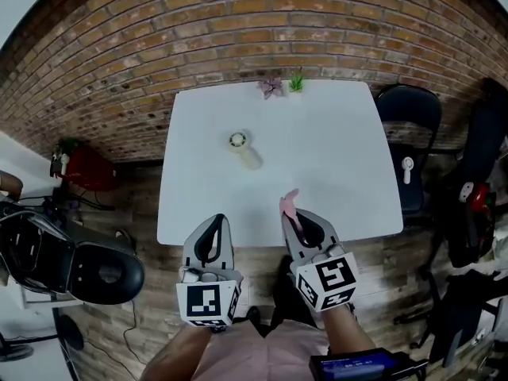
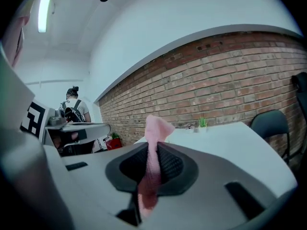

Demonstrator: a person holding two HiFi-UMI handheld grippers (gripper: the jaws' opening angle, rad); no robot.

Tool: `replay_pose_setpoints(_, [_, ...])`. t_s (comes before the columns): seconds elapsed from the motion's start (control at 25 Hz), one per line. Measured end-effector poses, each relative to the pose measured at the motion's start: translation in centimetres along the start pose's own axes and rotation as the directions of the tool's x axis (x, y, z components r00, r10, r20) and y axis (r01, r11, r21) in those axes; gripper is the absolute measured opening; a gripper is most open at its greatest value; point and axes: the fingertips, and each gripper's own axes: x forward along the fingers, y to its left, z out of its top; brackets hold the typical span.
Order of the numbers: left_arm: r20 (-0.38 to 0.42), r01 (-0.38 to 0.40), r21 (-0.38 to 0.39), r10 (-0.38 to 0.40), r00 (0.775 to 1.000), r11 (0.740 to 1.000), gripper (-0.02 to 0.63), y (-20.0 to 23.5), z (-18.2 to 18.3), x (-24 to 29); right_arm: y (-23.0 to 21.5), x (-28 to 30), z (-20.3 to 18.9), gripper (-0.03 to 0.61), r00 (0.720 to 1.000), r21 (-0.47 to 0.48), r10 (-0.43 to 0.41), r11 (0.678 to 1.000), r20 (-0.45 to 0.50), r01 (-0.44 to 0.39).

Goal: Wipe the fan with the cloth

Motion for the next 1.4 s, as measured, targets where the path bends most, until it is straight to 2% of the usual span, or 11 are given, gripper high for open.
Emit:
replay_pose_setpoints(0.36, [-0.007,-0.110,-0.012,0.110,0.994,0.994,0.011,0.1,2.9,7.0,-5.6,4.6,4.8,0.037,0.996,-0.042,0.088,0.995,0.030,-0.087])
replay_pose_setpoints(0.76, [-0.005,-0.187,-0.049,0.187,0.982,0.981,0.012,2.8,5.2,11.5,-7.5,8.0,9.3,0.037,0.990,-0.106,0.122,0.988,0.069,-0.115])
replay_pose_setpoints(0.96, [-0.050,-0.185,-0.084,0.181,0.982,0.979,0.012,4.6,4.2,14.4,-8.4,10.5,9.5,0.037,0.993,-0.102,0.108,0.989,0.038,-0.104])
replay_pose_setpoints(1.2, [-0.145,-0.160,-0.137,0.140,0.979,0.978,0.014,5.5,-0.3,18.1,-9.9,13.9,7.8,0.037,0.996,-0.074,0.087,0.993,-0.030,-0.089])
replay_pose_setpoints(1.24, [-0.165,-0.153,-0.157,0.127,0.978,0.976,0.023,5.4,-1.3,18.7,-10.2,14.3,7.3,0.038,0.996,-0.069,0.083,0.994,-0.042,-0.085])
replay_pose_setpoints(1.32, [-0.212,-0.138,-0.198,0.095,0.973,0.970,0.143,5.1,-3.2,19.6,-10.8,15.0,6.3,0.038,0.995,-0.054,0.074,0.996,-0.068,-0.078])
replay_pose_setpoints(1.4, [-0.256,-0.131,-0.229,0.070,0.964,0.965,0.195,4.8,-5.0,20.4,-11.2,15.5,5.4,0.038,0.994,-0.038,0.066,0.997,-0.090,-0.070])
